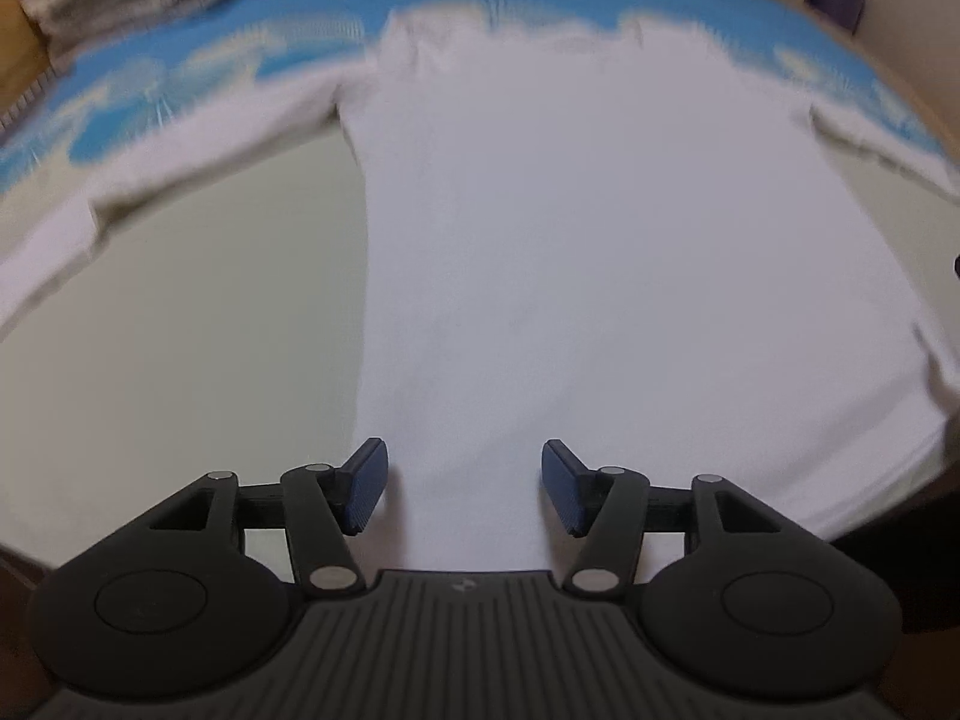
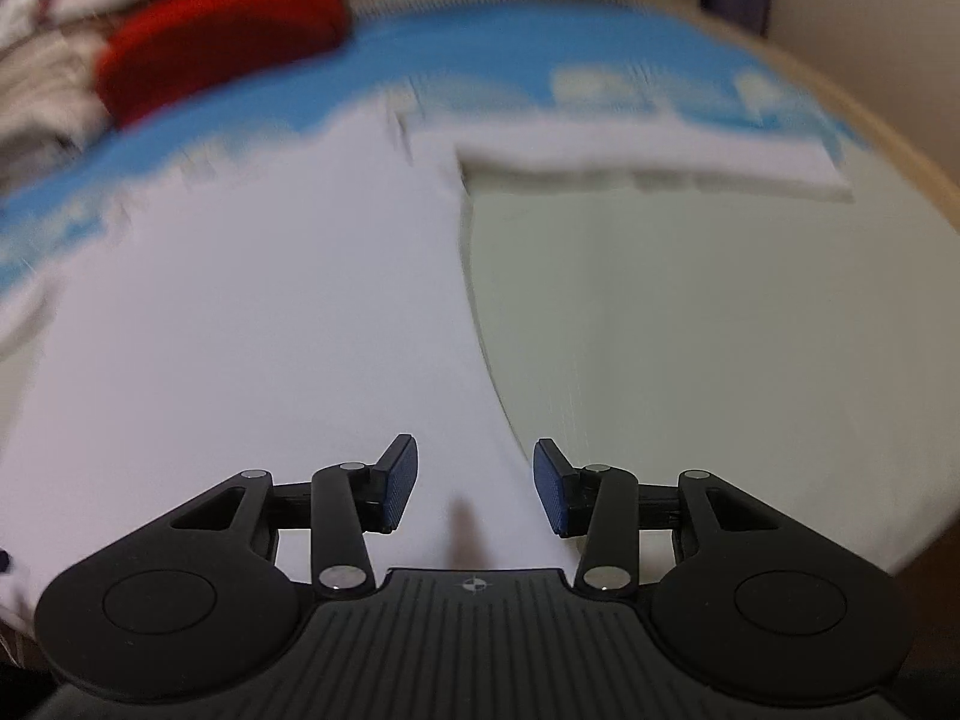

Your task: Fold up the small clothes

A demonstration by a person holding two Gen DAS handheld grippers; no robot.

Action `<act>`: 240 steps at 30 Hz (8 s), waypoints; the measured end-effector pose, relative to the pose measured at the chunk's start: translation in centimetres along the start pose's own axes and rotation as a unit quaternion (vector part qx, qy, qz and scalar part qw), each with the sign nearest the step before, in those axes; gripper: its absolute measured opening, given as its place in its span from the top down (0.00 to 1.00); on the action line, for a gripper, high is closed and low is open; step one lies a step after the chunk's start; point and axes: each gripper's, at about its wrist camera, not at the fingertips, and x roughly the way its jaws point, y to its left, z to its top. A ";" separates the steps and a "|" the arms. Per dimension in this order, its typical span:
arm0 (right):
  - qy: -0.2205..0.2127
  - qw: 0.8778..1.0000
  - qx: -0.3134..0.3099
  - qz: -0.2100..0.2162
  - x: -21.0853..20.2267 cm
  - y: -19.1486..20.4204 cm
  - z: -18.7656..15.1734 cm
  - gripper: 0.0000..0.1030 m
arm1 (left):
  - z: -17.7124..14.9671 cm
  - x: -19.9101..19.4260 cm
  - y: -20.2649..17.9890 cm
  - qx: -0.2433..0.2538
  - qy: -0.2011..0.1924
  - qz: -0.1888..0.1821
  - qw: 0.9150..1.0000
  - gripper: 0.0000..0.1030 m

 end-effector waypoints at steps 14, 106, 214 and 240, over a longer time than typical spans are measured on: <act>-0.179 0.983 0.038 0.002 -6.3 -3.4 7.1 0.56 | 2.1 -2.5 -2.8 0.033 -0.119 0.029 0.992 0.24; 0.149 0.956 0.237 0.085 22.6 12.1 17.5 0.78 | 27.2 5.0 11.0 -0.286 -0.060 0.063 0.954 0.66; -0.117 0.824 0.545 -0.102 19.0 -29.5 14.3 0.54 | 28.0 12.9 8.3 -0.114 0.088 0.007 0.989 0.62; -0.151 0.789 0.568 -0.177 19.0 -29.6 13.4 0.81 | 27.5 11.0 11.2 -0.130 0.075 0.006 0.989 0.61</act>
